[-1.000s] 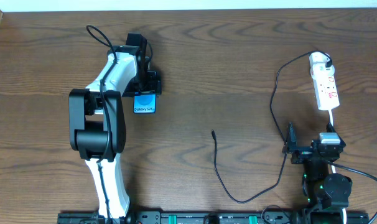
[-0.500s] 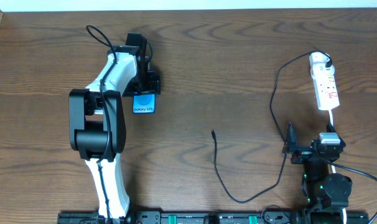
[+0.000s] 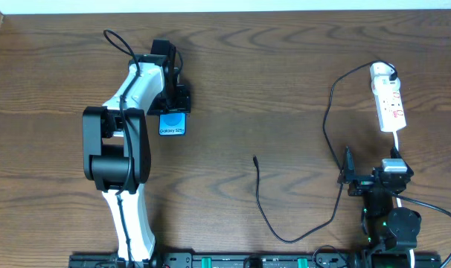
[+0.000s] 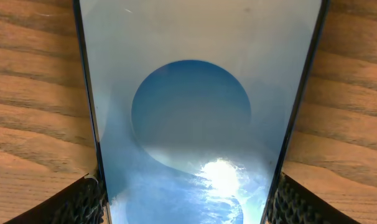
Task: Plug charger to phone and switch on socket
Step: 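Lower the left gripper and close it on the phone's short edge, then lift the phone with the left gripper and tilt it upright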
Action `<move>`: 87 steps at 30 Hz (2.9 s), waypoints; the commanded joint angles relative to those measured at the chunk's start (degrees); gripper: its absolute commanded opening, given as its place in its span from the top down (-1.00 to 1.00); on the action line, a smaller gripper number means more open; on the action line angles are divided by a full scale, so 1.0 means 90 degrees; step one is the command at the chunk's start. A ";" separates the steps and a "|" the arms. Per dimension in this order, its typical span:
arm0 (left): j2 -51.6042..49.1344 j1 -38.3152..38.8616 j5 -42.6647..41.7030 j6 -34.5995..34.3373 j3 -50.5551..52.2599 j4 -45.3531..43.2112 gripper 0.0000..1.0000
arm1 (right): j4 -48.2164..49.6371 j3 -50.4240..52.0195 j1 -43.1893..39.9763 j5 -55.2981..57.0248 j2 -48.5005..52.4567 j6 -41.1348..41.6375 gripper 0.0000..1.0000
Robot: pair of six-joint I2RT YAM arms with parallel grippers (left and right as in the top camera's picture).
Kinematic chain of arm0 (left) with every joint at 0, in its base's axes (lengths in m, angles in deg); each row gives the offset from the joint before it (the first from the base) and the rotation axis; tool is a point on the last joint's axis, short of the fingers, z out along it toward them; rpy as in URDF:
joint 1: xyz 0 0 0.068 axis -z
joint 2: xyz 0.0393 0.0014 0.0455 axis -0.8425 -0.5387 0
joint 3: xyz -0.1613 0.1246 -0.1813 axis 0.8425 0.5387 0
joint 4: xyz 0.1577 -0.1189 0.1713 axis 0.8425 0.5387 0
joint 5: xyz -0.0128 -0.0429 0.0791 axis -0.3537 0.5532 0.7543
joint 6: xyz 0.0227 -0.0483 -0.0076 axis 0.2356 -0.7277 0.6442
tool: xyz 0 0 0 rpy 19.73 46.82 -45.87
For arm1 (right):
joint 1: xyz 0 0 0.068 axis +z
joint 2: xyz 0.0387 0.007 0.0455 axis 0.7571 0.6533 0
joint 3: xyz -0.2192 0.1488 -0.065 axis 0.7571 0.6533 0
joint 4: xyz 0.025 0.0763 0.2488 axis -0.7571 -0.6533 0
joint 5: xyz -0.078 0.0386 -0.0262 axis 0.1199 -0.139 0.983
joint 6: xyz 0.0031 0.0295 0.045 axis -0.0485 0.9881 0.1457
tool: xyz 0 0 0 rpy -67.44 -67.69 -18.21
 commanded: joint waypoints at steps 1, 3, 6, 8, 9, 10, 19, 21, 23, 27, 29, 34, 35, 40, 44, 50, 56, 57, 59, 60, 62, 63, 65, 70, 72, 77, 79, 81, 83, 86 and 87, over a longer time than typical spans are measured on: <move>-0.0204 0.0002 -0.0015 -0.0034 0.0138 -0.0010 -0.36 | -0.0029 0.0007 0.0027 -0.0010 -0.0034 0.0063 -0.99; -0.0204 0.0002 -0.0012 -0.0034 0.0138 -0.0010 -0.27 | -0.0029 0.0007 0.0027 -0.0010 -0.0034 0.0063 -0.99; -0.0204 0.0002 -0.0015 -0.0034 0.0138 -0.0010 -0.14 | -0.0032 0.0007 0.0027 -0.0010 -0.0034 0.0063 -0.99; -0.0204 0.0002 -0.0015 -0.0034 0.0138 -0.0012 0.00 | -0.0029 0.0007 0.0027 -0.0010 -0.0034 0.0063 -0.98; -0.0204 0.0002 -0.0015 -0.0034 0.0138 -0.0012 0.08 | -0.0032 0.0007 0.0027 -0.0010 -0.0034 0.0063 -0.98; -0.0204 0.0002 -0.0015 -0.0034 0.0138 -0.0012 0.15 | -0.0029 0.0007 0.0027 -0.0010 -0.0034 0.0063 -0.99; -0.0204 0.0002 -0.0015 -0.0036 0.0138 -0.0012 0.85 | -0.0029 0.0007 0.0027 -0.0010 -0.0034 0.0063 -0.98; -0.0202 0.0002 -0.0015 -0.0034 0.0138 -0.0015 0.85 | -0.0029 0.0007 0.0027 -0.0010 -0.0034 0.0066 -0.98; -0.0189 0.0002 -0.0015 -0.0034 0.0126 -0.0015 0.85 | -0.0032 0.0007 0.0027 -0.0010 -0.0034 0.0063 -0.99; -0.0138 0.0002 -0.0012 -0.0029 0.0029 0.0063 0.85 | -0.0032 0.0007 0.0027 -0.0010 -0.0034 0.0063 -0.99; -0.0092 0.0002 -0.0012 -0.0007 -0.0041 0.0112 0.85 | -0.0032 0.0007 0.0027 -0.0010 -0.0034 0.0063 -0.98; 0.0260 0.0002 -0.0012 0.0039 -0.0121 0.0107 0.85 | -0.0032 0.0007 0.0027 -0.0010 -0.0034 0.0063 -0.99; 0.0325 0.0002 -0.0012 0.0039 -0.0121 0.0109 0.85 | -0.0032 0.0007 0.0027 -0.0010 -0.0034 0.0063 -0.98; 0.0782 0.0002 -0.0017 0.0036 -0.0121 0.0131 0.85 | -0.0032 0.0007 0.0027 -0.0010 -0.0034 0.0063 -0.99; 0.1158 0.0002 -0.0044 0.0034 -0.0121 0.0148 0.85 | -0.0032 0.0007 0.0027 -0.0010 -0.0034 0.0063 -0.98; 0.1552 0.0002 -0.0901 -0.0024 -0.0121 0.0148 0.85 | -0.0032 0.0007 0.0027 -0.0010 -0.0034 0.0063 -0.99; 0.1596 0.0002 -0.2778 -0.0988 -0.0119 -0.0036 0.85 | -0.0032 0.0007 0.0027 -0.0010 -0.0034 0.0063 -0.99; 0.1596 0.0002 -0.3135 -0.1280 -0.0119 -0.0109 0.85 | -0.0032 0.0007 0.0027 -0.0010 -0.0034 0.0063 -0.99; 0.1596 0.0002 -0.3762 -0.2069 -0.0119 -0.0243 0.85 | -0.0032 0.0007 0.0027 -0.0010 -0.0034 0.0063 -0.99; 0.1596 0.0002 -0.4022 -0.2722 -0.0119 -0.0267 0.85 | -0.0032 0.0007 0.0027 -0.0010 -0.0034 0.0063 -0.99; 0.1596 0.0002 -0.4325 -0.3859 -0.0119 -0.0240 0.85 | -0.0029 0.0007 0.0027 -0.0010 -0.0034 0.0063 -0.98; 0.1596 0.0002 -0.4614 -0.4226 -0.0119 -0.0187 0.85 | -0.0029 0.0007 0.0027 -0.0010 -0.0034 0.0063 -0.98; 0.1596 0.0002 -0.5224 -0.4719 -0.0119 -0.0228 0.86 | -0.0029 0.0007 0.0027 -0.0010 -0.0034 0.0063 -0.98; 0.1596 0.0002 -0.6557 -0.5489 -0.0119 -0.0226 0.85 | -0.0029 0.0007 0.0027 -0.0010 -0.0034 0.0063 -0.99; 0.1598 0.0002 -0.7011 -0.5785 -0.0119 -0.0223 0.86 | -0.0029 0.0007 0.0027 -0.0010 -0.0034 0.0063 -0.99; 0.1596 0.0000 -0.8131 -0.6618 -0.0119 -0.0223 0.85 | -0.0029 0.0007 0.0027 -0.0010 -0.0034 0.0063 -0.98; 0.1598 0.0000 -0.8245 -0.6963 -0.0119 -0.0216 0.85 | -0.0029 0.0007 0.0027 -0.0010 -0.0034 0.0063 -0.98; 0.1598 0.0002 -0.8264 -0.7587 -0.0119 -0.0153 0.85 | -0.0032 0.0007 0.0027 -0.0010 -0.0034 0.0063 -0.99; 0.1598 0.0002 -0.8267 -0.7912 -0.0119 -0.0151 0.85 | -0.0032 0.0007 0.0027 -0.0010 -0.0034 0.0063 -0.98; 0.1598 0.0002 -0.8553 -0.8191 -0.0119 -0.0153 0.86 | -0.0032 0.0007 0.0027 -0.0010 -0.0034 0.0063 -0.99; 0.1598 0.0000 -0.8658 -0.8208 -0.0119 -0.0153 0.85 | -0.0032 0.0007 0.0027 -0.0010 -0.0034 0.0066 -0.98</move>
